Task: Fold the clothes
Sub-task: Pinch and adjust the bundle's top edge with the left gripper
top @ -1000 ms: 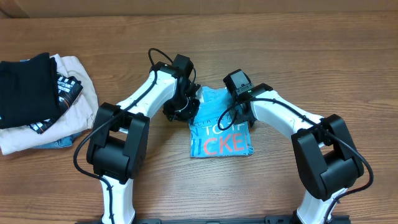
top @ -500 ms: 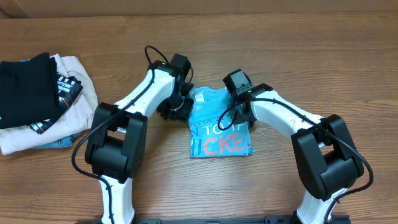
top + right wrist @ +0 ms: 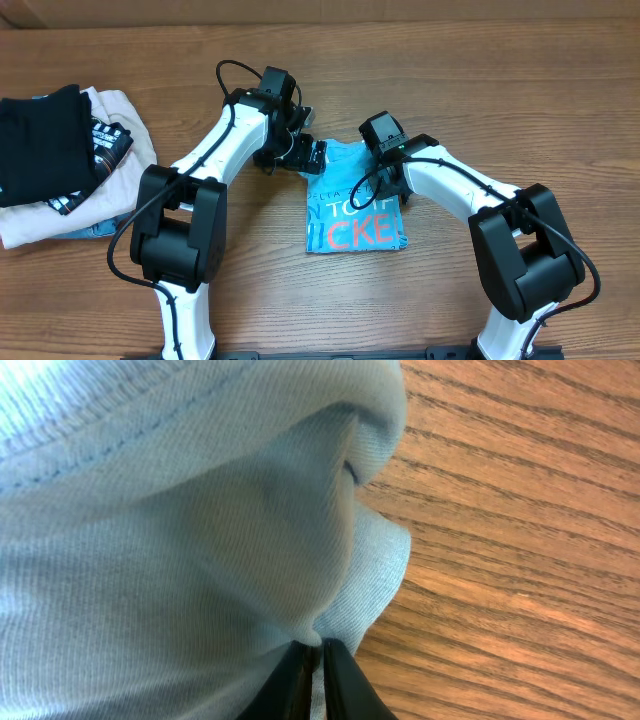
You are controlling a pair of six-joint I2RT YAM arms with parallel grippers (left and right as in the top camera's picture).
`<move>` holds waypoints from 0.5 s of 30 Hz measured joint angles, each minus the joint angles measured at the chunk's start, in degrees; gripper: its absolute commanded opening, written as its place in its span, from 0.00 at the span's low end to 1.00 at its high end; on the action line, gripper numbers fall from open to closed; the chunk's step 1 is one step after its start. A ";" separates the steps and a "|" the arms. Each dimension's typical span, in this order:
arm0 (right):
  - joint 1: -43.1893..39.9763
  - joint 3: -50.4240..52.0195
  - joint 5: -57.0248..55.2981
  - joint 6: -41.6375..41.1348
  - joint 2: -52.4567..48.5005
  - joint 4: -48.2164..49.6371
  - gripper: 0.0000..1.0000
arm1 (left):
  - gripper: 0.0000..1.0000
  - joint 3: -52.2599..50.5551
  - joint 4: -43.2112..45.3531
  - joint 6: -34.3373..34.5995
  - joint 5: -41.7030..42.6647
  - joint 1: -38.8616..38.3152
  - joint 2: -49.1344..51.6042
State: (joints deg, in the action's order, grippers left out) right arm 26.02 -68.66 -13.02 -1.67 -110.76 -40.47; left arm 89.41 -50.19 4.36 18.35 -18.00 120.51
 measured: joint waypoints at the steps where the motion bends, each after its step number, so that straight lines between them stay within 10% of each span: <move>1: 0.00 0.00 0.04 0.00 0.00 -0.02 0.09 | 1.00 0.00 0.57 0.00 0.68 0.00 0.15; 15: -0.02 -0.02 0.07 -0.02 -0.04 -0.04 0.09 | 0.91 0.59 4.33 -0.07 10.29 -0.17 3.56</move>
State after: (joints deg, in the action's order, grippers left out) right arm 26.00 -68.69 -12.95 -1.69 -110.80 -40.51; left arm 90.00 -45.87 4.29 28.64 -18.17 124.07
